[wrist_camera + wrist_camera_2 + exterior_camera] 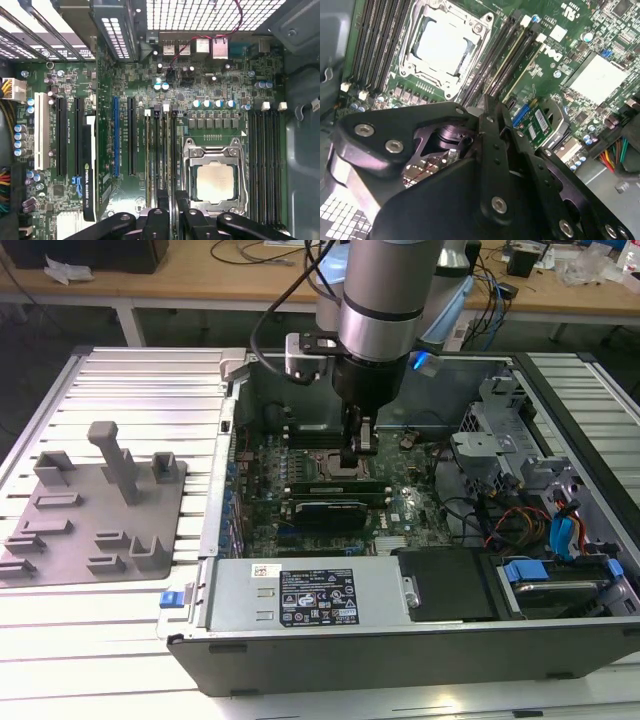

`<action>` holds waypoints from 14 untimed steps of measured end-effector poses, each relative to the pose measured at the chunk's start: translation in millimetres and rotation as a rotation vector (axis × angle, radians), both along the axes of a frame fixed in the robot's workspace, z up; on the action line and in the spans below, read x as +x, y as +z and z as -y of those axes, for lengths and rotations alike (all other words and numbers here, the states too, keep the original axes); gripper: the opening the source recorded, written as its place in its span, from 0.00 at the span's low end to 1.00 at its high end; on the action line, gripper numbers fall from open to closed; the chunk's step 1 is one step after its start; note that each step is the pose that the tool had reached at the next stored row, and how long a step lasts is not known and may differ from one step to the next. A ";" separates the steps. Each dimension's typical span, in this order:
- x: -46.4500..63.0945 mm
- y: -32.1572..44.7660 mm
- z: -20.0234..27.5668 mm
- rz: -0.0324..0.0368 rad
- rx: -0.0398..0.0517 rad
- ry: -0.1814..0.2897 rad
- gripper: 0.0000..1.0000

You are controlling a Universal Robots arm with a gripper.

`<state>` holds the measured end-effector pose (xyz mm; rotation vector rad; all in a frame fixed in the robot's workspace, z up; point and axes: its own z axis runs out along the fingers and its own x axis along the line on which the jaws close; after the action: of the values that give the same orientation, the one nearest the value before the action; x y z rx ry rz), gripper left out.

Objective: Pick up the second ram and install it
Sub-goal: 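Insert the second ram into the second slot, then press down the second ram until it locks into place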

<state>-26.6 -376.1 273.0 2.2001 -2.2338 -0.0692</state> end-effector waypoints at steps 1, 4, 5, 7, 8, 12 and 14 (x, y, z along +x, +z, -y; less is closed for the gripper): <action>0.1 0.0 0.0 0.0000 0.0000 0.000 0.17; 0.3 0.0 0.0 0.0001 0.0000 0.000 0.08; 0.4 0.0 0.0 0.0001 0.0000 0.000 0.08; 0.4 0.0 0.0 0.0001 0.0000 0.000 0.08; 0.5 0.0 0.0 0.0000 0.0000 0.000 0.08; 0.7 0.0 0.0 0.0001 0.0000 0.000 0.08; 0.9 0.0 0.0 0.0000 0.0000 0.000 0.08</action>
<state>-25.8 -376.1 273.0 2.2001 -2.2338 -0.0691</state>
